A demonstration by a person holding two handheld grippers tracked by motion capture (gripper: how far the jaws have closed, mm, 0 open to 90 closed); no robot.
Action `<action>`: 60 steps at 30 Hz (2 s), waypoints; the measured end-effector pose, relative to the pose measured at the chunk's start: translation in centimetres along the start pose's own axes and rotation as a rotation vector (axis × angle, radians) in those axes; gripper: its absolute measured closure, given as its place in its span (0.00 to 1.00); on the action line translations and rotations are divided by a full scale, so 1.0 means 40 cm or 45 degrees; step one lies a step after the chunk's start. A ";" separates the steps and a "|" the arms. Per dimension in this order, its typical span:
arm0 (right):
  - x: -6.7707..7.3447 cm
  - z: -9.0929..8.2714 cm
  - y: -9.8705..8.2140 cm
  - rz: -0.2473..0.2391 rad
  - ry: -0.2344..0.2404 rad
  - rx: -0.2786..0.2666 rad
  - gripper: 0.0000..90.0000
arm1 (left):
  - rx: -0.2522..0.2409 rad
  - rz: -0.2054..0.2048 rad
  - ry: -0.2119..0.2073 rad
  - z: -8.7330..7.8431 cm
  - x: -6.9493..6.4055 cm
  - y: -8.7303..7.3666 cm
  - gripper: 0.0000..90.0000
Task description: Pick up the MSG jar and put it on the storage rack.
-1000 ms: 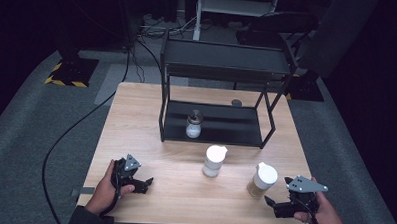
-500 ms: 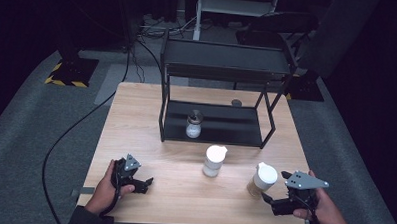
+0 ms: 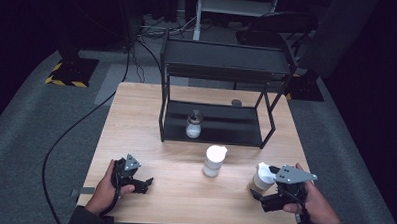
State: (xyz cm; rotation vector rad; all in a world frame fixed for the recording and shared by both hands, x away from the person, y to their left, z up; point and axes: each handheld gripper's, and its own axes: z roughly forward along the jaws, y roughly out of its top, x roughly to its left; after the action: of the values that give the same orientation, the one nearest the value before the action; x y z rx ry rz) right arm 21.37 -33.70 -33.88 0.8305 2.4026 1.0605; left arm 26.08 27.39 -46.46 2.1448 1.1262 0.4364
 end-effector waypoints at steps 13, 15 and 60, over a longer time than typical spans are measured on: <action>0.014 0.055 0.074 -0.020 0.049 0.034 0.02 | 0.000 -0.001 0.000 0.000 0.000 0.000 0.00; 0.019 0.065 0.084 -0.021 0.048 0.036 0.02 | -0.002 0.002 0.000 0.000 0.000 0.000 0.00; 0.125 0.302 0.202 0.166 -0.013 0.210 0.02 | -0.002 0.002 -0.001 0.000 0.000 0.000 0.00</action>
State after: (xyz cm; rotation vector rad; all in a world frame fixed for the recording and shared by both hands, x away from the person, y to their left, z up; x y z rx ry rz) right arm 27.21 -19.63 -36.00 1.0579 2.4817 0.9099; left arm 26.09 27.40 -46.48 2.1445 1.1235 0.4373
